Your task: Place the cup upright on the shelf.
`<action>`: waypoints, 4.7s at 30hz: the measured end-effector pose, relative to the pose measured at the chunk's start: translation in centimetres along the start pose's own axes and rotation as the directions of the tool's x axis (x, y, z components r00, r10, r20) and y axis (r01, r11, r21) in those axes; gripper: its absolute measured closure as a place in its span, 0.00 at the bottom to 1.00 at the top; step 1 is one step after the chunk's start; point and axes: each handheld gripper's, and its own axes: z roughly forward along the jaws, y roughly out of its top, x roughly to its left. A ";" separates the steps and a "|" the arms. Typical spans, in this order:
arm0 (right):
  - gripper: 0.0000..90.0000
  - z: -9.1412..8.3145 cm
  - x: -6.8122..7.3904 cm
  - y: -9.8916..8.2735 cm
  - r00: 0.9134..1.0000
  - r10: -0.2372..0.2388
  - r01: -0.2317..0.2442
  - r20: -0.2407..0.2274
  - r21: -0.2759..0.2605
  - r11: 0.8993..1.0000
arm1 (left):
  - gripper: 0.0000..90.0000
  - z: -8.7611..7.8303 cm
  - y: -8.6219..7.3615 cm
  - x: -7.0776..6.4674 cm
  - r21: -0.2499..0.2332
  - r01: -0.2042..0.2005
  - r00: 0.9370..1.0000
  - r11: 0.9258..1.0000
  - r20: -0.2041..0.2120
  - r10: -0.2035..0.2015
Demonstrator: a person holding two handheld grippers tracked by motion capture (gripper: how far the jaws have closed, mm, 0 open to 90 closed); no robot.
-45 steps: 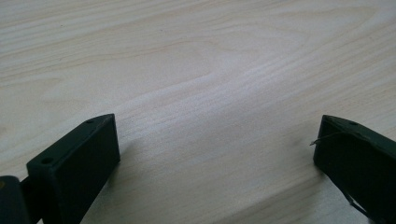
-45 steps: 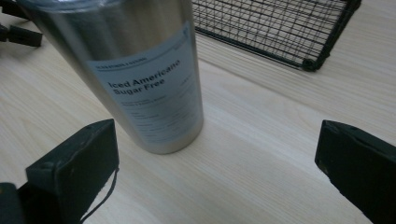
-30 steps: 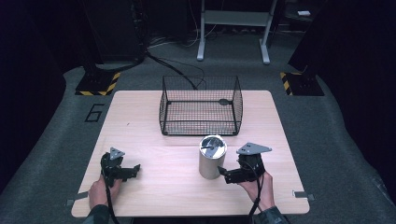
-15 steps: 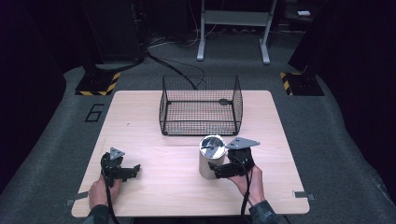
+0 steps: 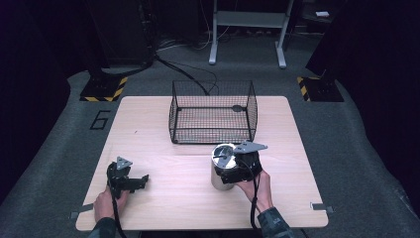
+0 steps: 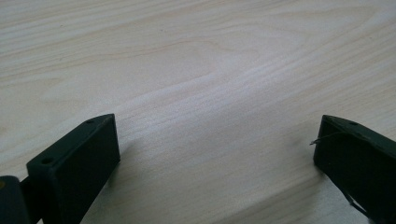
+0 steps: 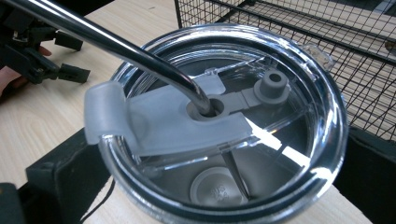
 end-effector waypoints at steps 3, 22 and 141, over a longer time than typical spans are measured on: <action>0.00 0.5 0.0 -0.1 1.000 -0.021 0.021 0.001 -0.007 1.000 | 0.00 0.0 0.0 0.0 -0.001 -0.001 1.000 1.000 -0.001 0.001; 0.02 1.6 0.5 -0.6 0.999 -0.011 0.014 0.050 -0.057 0.998 | 0.00 0.0 0.0 0.0 -0.005 -0.001 1.000 1.000 0.000 0.001; 0.04 -2.5 -6.8 15.1 0.986 -0.028 0.054 0.165 -0.157 0.986 | 0.00 0.0 0.1 0.1 0.008 -0.007 1.000 1.000 0.004 0.007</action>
